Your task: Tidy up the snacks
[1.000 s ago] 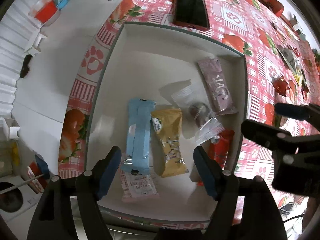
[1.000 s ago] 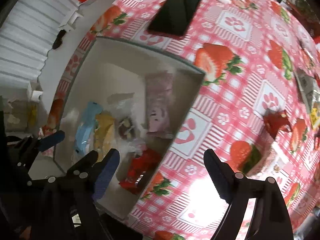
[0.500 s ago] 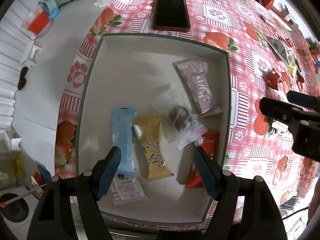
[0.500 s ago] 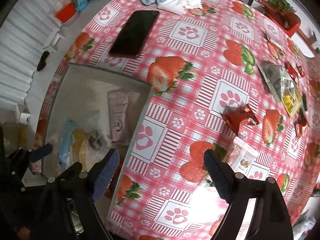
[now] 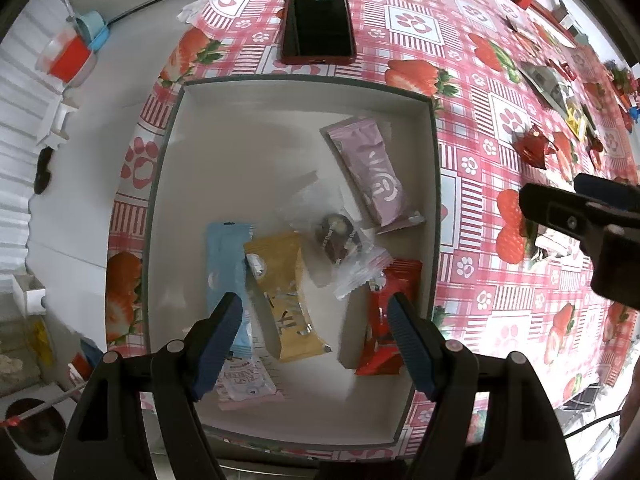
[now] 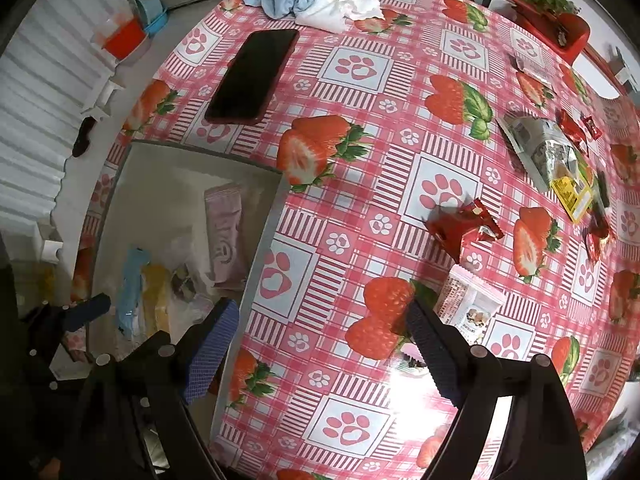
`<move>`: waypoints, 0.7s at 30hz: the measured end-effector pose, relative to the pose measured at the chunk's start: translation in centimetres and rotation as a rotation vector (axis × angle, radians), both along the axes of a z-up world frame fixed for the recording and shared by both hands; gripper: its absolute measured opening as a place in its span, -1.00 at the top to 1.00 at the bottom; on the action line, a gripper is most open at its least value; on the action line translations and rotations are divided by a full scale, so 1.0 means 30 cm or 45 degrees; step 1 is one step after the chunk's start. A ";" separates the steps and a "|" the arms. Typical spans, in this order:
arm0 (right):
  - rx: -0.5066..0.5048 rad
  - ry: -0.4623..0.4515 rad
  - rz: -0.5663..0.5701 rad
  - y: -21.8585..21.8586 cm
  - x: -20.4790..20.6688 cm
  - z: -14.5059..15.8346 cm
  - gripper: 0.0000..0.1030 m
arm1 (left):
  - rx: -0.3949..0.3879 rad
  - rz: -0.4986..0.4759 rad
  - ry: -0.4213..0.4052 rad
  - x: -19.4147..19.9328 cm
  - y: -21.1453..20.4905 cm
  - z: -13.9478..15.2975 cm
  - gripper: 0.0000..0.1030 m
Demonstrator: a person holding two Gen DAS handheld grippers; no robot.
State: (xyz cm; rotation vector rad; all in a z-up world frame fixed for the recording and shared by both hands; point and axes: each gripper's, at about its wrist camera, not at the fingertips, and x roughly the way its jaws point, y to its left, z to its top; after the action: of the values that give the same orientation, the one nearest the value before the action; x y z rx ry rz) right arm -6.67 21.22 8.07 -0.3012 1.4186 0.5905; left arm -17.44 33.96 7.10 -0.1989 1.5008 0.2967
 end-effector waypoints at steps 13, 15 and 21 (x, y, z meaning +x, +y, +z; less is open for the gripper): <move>0.006 0.067 -0.203 -0.172 0.099 -0.060 -1.00 | -0.011 -0.052 0.006 0.027 -0.033 0.003 -0.52; -0.012 0.100 -0.282 -0.229 0.137 -0.081 -1.00 | -0.012 -0.053 0.008 0.028 -0.034 0.001 -0.52; -0.071 0.197 -0.506 -0.382 0.213 -0.153 -1.00 | -0.017 -0.067 0.011 0.046 -0.046 0.001 -0.52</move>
State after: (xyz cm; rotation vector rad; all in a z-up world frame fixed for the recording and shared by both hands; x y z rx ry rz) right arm -0.28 9.75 3.47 -0.0131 1.5925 0.2518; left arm -16.05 32.57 7.12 -0.1687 1.5142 0.2462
